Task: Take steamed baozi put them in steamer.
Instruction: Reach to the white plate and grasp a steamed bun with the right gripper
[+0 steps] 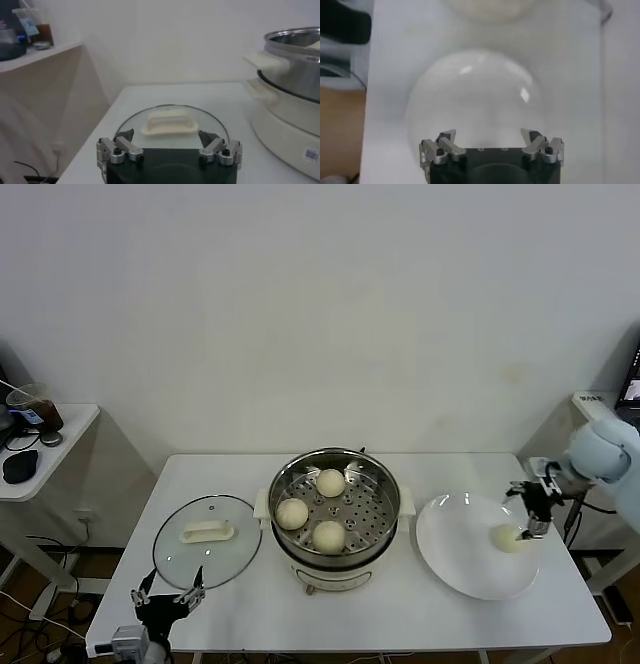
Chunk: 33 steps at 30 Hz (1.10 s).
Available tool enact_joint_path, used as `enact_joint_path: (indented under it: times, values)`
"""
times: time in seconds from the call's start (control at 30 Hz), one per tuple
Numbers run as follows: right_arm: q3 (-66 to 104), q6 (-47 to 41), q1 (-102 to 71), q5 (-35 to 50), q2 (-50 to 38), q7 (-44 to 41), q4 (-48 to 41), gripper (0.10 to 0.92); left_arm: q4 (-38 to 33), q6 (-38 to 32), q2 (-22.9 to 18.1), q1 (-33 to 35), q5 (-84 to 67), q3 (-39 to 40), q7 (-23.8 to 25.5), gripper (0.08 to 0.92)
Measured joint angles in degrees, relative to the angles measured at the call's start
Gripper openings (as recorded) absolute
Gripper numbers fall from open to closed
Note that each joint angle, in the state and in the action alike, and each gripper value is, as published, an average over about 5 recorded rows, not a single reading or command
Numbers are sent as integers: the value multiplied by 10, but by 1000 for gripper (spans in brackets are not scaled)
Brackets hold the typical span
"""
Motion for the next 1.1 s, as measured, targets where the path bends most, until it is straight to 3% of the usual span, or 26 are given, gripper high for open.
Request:
enact_joint_path:
  times: [0.57,1.1]
  values:
    - [59,45,-52,-97,74,19,-106,823,10,0,1,2,3,1,-1,823]
    - [79,60,-75,-129,116,39,-156,823,18,0,1,0,7,3,-2,823]
